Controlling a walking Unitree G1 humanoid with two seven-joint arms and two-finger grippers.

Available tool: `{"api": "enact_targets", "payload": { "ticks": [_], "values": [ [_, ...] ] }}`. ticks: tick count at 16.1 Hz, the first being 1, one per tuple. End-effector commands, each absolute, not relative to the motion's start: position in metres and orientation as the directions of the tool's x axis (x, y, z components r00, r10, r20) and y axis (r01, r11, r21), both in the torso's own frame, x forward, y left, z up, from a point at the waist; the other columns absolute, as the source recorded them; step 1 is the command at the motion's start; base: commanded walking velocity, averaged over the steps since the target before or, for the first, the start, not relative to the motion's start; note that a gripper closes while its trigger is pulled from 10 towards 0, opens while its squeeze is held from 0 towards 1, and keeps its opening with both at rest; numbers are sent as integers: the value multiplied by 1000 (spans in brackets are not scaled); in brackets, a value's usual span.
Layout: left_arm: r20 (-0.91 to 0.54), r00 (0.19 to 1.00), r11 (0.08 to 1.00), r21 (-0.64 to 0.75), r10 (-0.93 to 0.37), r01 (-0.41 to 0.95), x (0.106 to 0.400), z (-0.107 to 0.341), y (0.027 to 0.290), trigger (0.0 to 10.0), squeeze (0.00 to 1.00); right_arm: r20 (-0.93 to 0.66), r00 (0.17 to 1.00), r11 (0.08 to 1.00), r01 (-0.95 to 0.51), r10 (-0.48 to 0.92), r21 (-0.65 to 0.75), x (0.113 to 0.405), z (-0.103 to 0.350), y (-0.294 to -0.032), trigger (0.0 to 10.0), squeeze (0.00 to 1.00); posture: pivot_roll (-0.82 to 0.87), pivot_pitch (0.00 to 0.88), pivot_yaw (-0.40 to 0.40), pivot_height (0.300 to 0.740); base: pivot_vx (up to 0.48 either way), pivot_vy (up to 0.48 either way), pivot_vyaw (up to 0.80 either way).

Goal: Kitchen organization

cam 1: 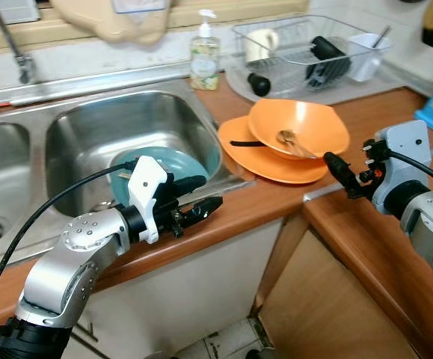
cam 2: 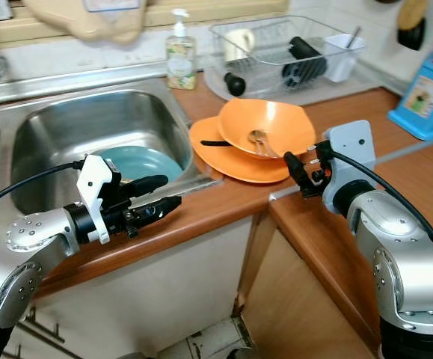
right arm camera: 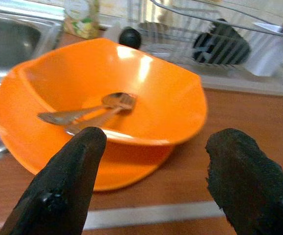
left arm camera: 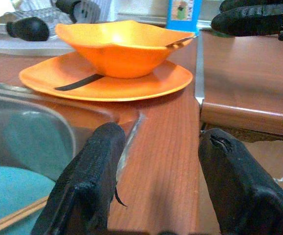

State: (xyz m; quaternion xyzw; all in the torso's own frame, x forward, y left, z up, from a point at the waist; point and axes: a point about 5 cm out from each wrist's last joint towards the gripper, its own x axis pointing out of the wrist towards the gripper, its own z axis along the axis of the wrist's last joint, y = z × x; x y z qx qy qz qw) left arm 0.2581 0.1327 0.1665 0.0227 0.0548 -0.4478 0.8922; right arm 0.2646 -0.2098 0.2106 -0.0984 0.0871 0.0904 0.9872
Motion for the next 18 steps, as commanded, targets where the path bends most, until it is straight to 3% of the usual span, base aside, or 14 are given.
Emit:
{"api": "enact_targets", "payload": {
  "ticks": [1, 3, 8, 10, 12, 14, 18],
  "values": [
    [-120, 594, 597, 14, -795, 802, 258, 170, 133, 10000, 0, -196, 973, 970, -159, 123, -182, 264, 207, -217, 10000, 0, -133, 0, 29, 740, 0, 0, 0],
    [-120, 596, 599, 16, -794, 801, 259, 170, 134, 10000, 0, -159, 979, 977, -150, 126, -150, 264, 212, -220, 10000, 0, -133, 0, 30, 740, 0, 0, 0],
    [-122, 598, 600, 18, -792, 800, 259, 170, 134, 10000, 0, -103, 963, 957, -262, 250, -126, 263, 218, -199, 10000, 0, -130, 0, 30, 740, 0, 0, 0],
    [-125, 641, 643, 28, -758, 766, 262, 168, 136, 10000, 0, -86, 962, 956, -267, 258, -119, 263, 218, -196, 10000, 0, -129, 0, 28, 740, 0, 0, 0],
    [-118, 752, 753, 48, -648, 656, 274, 166, 142, 10000, 0, -54, 962, 956, -271, 266, -114, 263, 221, -190, 10000, 0, -133, 0, 29, 740, 0, 0, 0],
    [-77, 810, 811, 25, -582, 585, 279, 167, 141, 10000, 0, -36, 960, 954, -279, 277, -109, 262, 221, -183, 10000, 0, -137, 0, 30, 740, 0, 0, 0],
    [-48, 837, 837, 28, -545, 547, 281, 168, 139, 10000, 0, -28, 959, 953, -284, 283, -107, 261, 218, -175, 10000, 0, -140, 0, 25, 740, 0, 0, 0]
  ]
}}
